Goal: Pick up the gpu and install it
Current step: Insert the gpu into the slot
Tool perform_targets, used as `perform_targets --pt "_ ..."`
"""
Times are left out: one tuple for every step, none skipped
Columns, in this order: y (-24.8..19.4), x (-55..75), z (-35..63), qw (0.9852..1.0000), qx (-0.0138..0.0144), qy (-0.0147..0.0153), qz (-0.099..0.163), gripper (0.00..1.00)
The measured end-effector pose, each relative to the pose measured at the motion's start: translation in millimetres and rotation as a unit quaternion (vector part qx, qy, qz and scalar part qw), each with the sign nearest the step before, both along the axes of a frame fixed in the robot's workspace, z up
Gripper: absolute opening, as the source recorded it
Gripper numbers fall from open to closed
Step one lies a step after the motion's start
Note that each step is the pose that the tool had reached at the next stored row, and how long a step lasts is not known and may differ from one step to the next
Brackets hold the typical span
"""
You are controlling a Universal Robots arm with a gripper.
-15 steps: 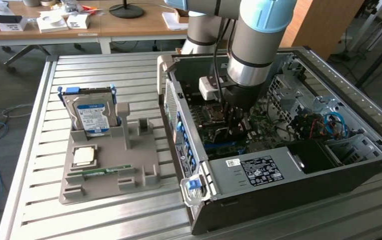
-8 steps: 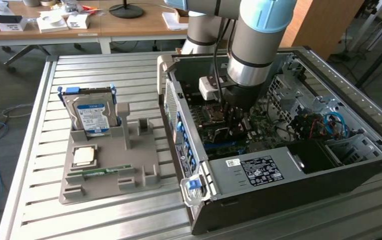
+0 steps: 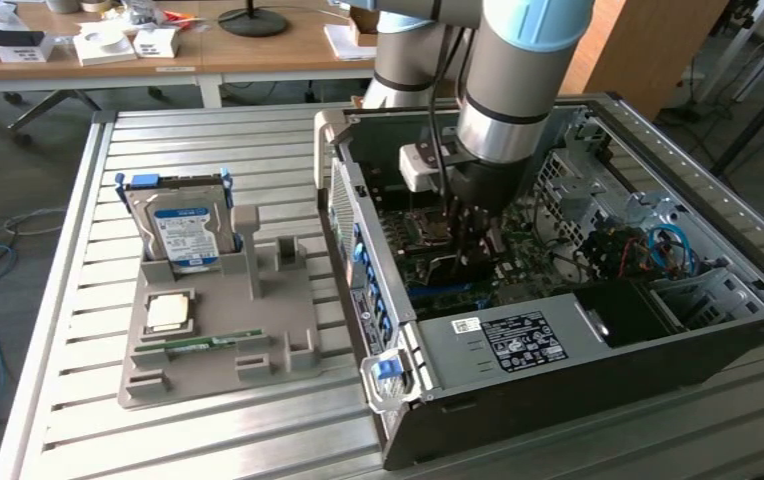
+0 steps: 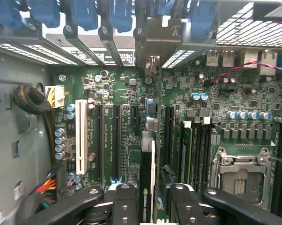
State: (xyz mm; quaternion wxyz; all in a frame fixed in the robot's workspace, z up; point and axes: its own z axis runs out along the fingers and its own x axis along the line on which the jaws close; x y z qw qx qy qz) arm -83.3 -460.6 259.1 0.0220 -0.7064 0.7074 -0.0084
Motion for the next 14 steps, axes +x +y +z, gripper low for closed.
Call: perform_targets --pt "0.0 0.0 2.3 1.0000 0.0000 0.0000 0.000 0.33" --pt "0.0 0.0 4.6 1.0000 0.0001 0.0000 0.000 0.33" --pt "0.0 0.0 7.0 1.0000 0.0000 0.0000 0.000 0.33" --pt "0.0 0.0 10.0 1.0000 0.0000 0.0000 0.000 0.33" --pt "0.0 0.0 12.7 1.0000 0.0001 0.0000 0.000 0.33" --pt "0.0 0.0 15.7 1.0000 0.0000 0.0000 0.000 0.33" --pt "0.0 0.1 18.7 1.0000 0.0000 0.0000 0.000 0.33" --pt "0.0 0.1 21.9 1.0000 0.0000 0.0000 0.000 0.33" --pt "0.0 0.1 25.3 1.0000 0.0000 0.0000 0.000 0.33" --pt "0.0 0.2 29.0 1.0000 0.0000 0.0000 0.000 0.33" --pt "0.0 0.2 32.5 1.0000 0.0000 0.0000 0.000 0.33" --pt "0.0 0.3 36.2 1.0000 0.0000 0.0000 0.000 0.33" --pt "0.0 0.3 40.0 1.0000 0.0000 0.0000 0.000 0.33" --pt "0.0 0.4 44.0 1.0000 0.0000 0.0000 0.000 0.33"
